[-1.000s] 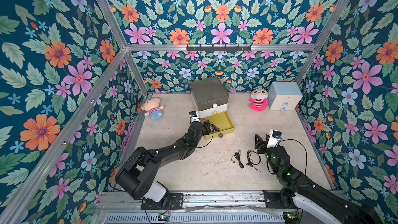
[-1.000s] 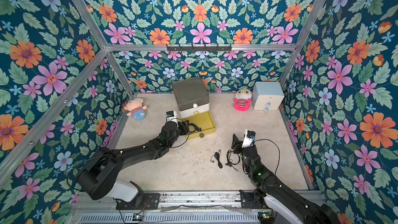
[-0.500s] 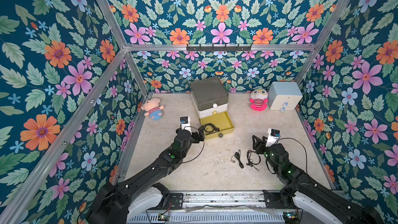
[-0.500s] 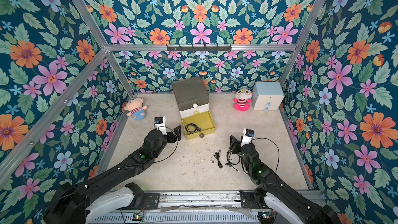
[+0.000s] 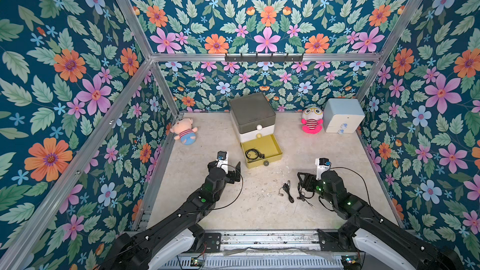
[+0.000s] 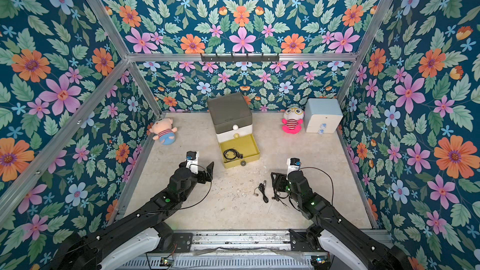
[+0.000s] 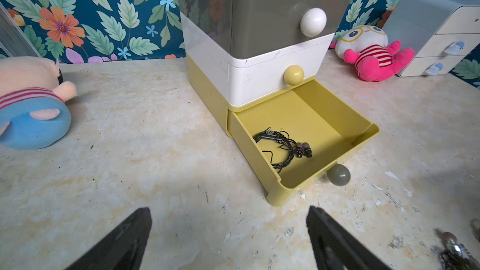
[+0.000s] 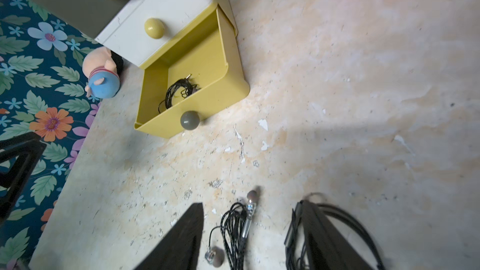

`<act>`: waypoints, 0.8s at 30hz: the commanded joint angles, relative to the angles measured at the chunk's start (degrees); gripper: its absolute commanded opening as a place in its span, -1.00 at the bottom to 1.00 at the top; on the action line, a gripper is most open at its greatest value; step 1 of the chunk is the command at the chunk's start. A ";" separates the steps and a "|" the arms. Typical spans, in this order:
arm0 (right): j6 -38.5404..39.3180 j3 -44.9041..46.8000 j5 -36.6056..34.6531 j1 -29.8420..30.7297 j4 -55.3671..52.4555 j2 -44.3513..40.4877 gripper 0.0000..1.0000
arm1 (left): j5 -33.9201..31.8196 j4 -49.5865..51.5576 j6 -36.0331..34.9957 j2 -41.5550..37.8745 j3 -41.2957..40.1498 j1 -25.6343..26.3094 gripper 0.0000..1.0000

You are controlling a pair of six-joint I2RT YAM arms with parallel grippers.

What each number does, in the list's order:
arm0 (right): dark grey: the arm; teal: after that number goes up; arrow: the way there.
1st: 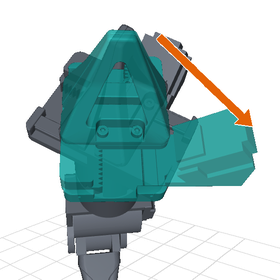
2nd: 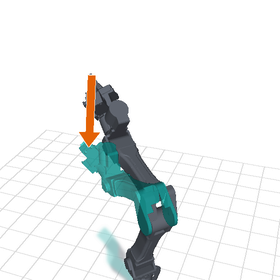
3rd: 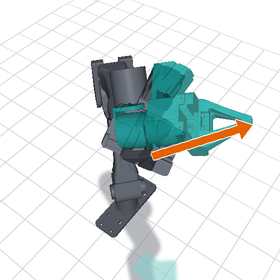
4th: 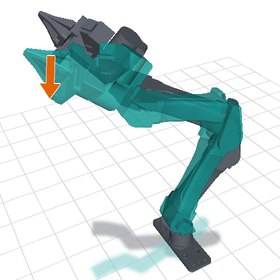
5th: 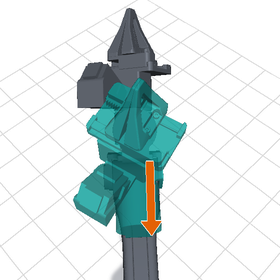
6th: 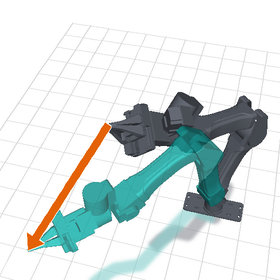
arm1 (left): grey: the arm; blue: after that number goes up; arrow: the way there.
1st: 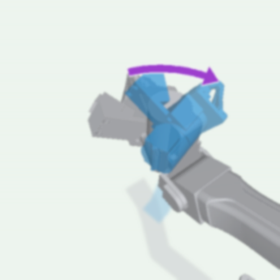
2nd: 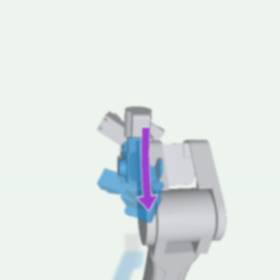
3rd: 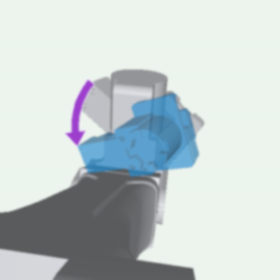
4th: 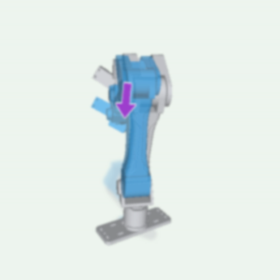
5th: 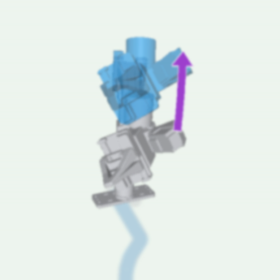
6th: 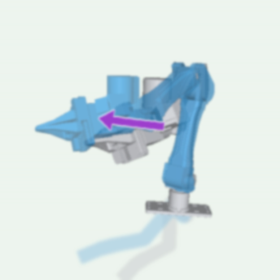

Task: Place the wired earphones into the drawer by color
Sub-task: Pick up the wired earphones from the center of the board.

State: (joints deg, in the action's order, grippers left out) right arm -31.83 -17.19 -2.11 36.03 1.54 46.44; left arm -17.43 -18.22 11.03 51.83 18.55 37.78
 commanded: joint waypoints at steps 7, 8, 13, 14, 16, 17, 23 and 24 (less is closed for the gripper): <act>-0.87 -1.40 5.12 4.46 -0.61 6.76 0.16 | -1.51 -0.24 -0.55 0.98 0.61 -0.01 0.98; -0.86 -1.40 5.47 4.75 -0.42 7.27 0.15 | -1.49 -0.24 -0.48 0.89 0.54 0.01 0.98; -2.16 -1.22 6.65 6.01 0.37 9.91 0.09 | -1.47 -0.15 -0.31 -0.05 0.26 -0.03 0.98; -2.55 -1.11 6.89 6.37 0.53 10.35 0.07 | -1.44 -0.15 -0.30 -0.14 0.19 -0.01 0.98; -3.31 -1.11 7.45 6.84 0.63 11.41 0.04 | -1.38 -0.07 -0.22 -0.34 0.20 0.01 0.98; -3.48 -1.10 7.63 6.99 0.57 11.84 0.03 | -1.29 -0.06 -0.22 -0.48 0.18 0.00 0.98; -3.59 -1.10 8.61 7.37 0.74 13.85 -0.08 | -1.33 0.20 -0.13 -0.70 0.15 0.01 0.99; -3.61 -1.06 8.76 7.38 0.95 14.16 -0.10 | -1.34 0.20 -0.13 -0.69 0.17 0.01 0.98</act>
State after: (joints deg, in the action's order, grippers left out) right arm -34.87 -18.24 5.78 43.33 1.48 60.16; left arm -18.24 -17.98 10.63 51.29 18.59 37.78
